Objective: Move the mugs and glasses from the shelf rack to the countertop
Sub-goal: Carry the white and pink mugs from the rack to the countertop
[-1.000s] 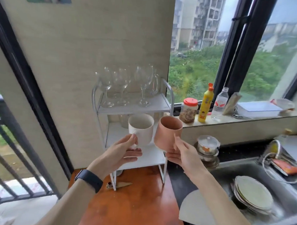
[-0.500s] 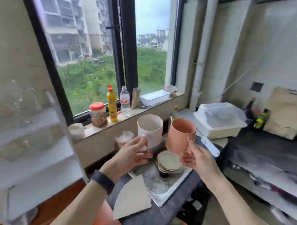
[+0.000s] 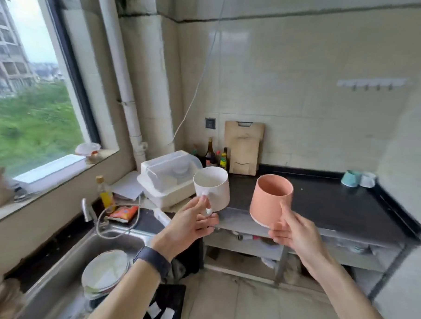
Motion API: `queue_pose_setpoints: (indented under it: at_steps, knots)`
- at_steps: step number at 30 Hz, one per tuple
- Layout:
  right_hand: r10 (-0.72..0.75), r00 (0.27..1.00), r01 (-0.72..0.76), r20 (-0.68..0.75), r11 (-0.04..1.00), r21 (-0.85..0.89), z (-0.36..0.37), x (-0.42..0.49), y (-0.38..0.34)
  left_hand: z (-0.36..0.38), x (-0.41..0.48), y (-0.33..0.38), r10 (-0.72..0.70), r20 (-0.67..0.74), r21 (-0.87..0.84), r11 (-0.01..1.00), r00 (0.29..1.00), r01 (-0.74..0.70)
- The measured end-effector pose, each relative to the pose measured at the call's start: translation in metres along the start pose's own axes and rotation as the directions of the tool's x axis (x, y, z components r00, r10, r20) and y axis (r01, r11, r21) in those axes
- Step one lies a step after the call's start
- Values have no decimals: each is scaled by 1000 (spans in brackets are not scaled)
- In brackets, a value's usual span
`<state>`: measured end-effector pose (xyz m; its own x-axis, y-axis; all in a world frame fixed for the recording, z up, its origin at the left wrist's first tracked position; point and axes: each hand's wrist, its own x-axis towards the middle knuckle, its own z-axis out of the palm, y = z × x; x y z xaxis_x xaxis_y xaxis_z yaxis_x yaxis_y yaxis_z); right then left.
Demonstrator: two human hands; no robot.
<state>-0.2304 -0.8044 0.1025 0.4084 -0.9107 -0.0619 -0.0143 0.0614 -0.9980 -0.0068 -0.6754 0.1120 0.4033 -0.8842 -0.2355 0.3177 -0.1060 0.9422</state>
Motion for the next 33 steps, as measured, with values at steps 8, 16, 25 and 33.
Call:
queue_pose_setpoints:
  at_steps: [8,16,25,33]
  knots:
    - [30,975,-26,-222,999,19,-118,63,8,107,129,-10,-64,161,87,995,985,51]
    - [76,913,-68,-401,997,33,-198,151,13,204,263,-16,-109,324,146,987,940,64]
    - [123,829,-93,-546,992,82,-281,245,13,296,401,-32,-206,453,289,954,867,76]
    - [208,777,-165,-594,978,126,-377,331,54,388,509,-81,-313,467,371,918,827,138]
